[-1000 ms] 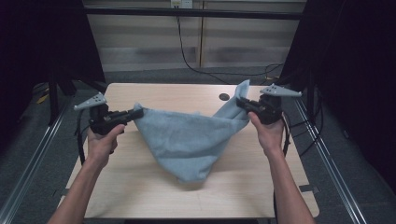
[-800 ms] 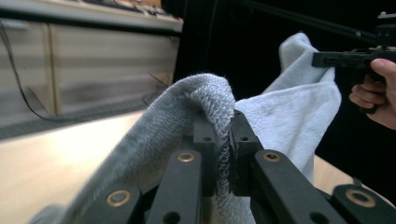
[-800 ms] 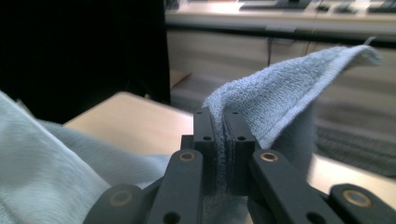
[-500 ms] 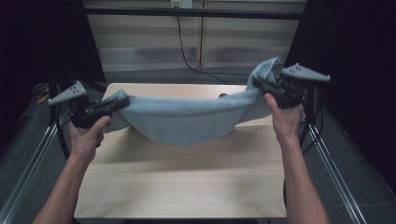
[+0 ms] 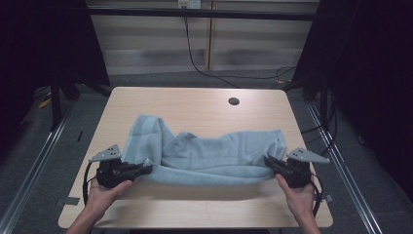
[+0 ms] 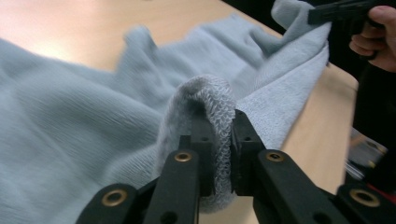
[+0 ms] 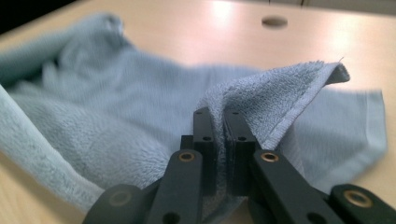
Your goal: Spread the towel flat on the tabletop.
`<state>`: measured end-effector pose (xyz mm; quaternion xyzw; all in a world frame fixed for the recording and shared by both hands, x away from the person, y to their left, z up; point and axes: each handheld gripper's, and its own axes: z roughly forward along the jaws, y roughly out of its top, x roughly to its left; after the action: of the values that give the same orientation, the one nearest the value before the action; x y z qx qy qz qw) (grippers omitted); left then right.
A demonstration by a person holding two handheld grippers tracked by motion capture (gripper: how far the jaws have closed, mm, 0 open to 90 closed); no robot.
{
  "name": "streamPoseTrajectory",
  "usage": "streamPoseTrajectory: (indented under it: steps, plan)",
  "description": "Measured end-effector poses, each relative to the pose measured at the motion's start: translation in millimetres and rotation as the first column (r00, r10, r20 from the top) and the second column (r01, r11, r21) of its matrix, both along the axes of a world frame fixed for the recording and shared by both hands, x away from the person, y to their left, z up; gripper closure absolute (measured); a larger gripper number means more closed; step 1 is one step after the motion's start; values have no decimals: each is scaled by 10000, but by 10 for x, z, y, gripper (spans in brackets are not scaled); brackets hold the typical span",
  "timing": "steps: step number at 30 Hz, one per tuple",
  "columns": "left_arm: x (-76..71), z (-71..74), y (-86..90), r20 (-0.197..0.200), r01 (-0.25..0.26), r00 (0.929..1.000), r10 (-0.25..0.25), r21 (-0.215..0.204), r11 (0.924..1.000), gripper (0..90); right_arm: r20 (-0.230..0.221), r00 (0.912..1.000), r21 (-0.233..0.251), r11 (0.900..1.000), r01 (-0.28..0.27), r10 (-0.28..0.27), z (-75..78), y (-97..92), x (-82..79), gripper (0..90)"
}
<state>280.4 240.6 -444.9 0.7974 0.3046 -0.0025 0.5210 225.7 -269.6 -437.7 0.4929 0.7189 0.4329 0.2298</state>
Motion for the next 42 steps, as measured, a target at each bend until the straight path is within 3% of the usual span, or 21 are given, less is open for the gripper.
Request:
streamPoseTrajectory:
  steps: [2,4,6,11,14,16,18,20,23,25,27,32,35,38,41,42]
  plan:
    - [-10,-13,-6,-309,241,9992,-241,-18,9997,750,-348,9992,476,9987,-168,185,-83,-37,-111,831]
    - [-24,12,11,-159,193,9997,-194,-76,9998,706,-461,9988,226,9996,-144,154,-138,-55,-198,800]
    - [-20,74,47,-52,164,9999,-165,-265,9995,673,-497,9986,493,9987,-128,152,-146,-97,-260,763]
    - [21,171,121,38,-187,9998,190,-661,9976,553,51,10000,719,9974,-27,24,6,-141,-337,642]
    - [85,193,126,90,-266,9996,273,-765,9967,539,334,9994,805,9967,89,-116,94,-157,-321,601]
    - [178,164,91,117,-352,9993,358,-492,9982,541,280,9996,921,9958,-11,-15,110,-153,-281,596]
    - [292,92,2,40,-575,9983,575,94,9983,541,129,9997,875,9959,-216,206,76,-104,-215,589]
    - [410,-10,-106,-282,-450,9986,455,148,9989,543,-214,9983,799,9955,-517,536,-10,-11,-134,574]
    - [555,-163,-256,-311,-389,9987,413,766,9963,547,-951,9896,508,9933,-1038,1083,-184,174,-20,538]
    - [619,-273,-322,-246,-432,9986,466,1262,9911,556,-1355,9801,356,9893,-1416,1452,-289,280,32,508]
    - [648,-374,-355,-449,-351,9981,420,1451,9888,581,-1752,9699,272,9856,-1669,1691,-370,371,62,477]
    - [586,-507,-391,-227,-196,9994,261,2483,9685,766,-2154,9526,115,9760,-2175,2148,-473,489,46,425]
    - [560,-535,-374,-230,-214,9993,279,2475,9687,832,-2260,9497,186,9757,-2182,2166,-490,517,-1,406]
    - [519,-537,-371,-216,-163,9995,225,2533,9672,859,-2712,9430,-559,9749,-2155,1929,-570,590,-30,387]
    - [484,-543,-353,-299,-103,9994,180,2416,9703,864,-2452,9540,-1315,9690,-2090,1725,-592,657,-35,410]
    - [475,-542,-342,-367,-69,9992,161,2373,9714,864,-2284,9589,-1717,9625,-2099,1684,-597,690,-24,413]
